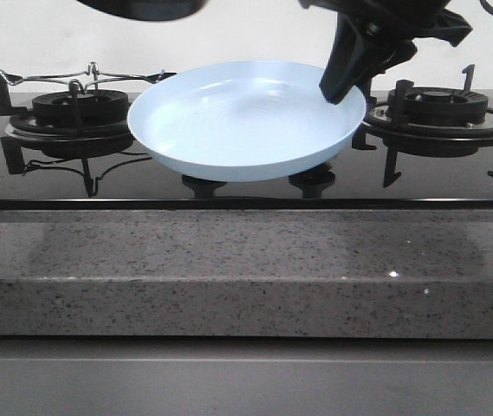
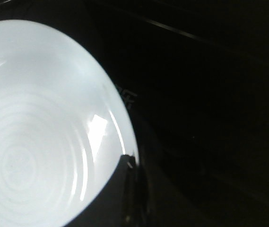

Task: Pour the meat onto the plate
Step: 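Lift the pan with the left gripper over the held plate, then tilt the pan with the left gripper to pour meat onto the plate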

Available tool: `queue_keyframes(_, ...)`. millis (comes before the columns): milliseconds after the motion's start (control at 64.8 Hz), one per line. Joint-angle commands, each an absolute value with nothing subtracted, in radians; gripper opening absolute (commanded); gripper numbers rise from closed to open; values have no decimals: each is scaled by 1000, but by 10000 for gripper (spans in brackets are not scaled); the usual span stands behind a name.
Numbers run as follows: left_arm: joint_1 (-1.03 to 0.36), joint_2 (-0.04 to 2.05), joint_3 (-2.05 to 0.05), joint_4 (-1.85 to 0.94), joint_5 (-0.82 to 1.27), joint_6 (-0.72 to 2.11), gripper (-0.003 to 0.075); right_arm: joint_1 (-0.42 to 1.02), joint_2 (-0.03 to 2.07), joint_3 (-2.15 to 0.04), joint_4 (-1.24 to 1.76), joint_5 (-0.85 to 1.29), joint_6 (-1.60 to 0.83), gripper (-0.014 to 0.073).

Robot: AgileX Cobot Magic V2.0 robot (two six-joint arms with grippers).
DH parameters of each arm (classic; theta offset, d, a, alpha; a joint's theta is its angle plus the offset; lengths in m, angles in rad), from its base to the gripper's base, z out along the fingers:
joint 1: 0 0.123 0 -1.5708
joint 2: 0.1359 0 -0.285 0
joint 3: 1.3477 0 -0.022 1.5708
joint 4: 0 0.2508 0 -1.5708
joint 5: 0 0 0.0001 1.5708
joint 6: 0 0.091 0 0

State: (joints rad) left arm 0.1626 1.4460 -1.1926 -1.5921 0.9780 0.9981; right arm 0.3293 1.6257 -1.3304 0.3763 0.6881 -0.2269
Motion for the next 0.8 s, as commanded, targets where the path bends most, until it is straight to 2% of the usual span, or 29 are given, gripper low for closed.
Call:
queue_keyframes(0, 119, 1365, -1195, -1694, 970, 1066, -20, 330, 1586, -1354, 399, 650, -235, -61)
queue_keyframes(370, -54, 1304, -1174, -1691, 916, 1415, -20, 330, 1586, -1354, 399, 650, -235, -61)
queue_keyframes(787, -137, 1268, -1176, -1704, 923, 1926, -20, 330, 1586, -1354, 399, 651, -235, -61)
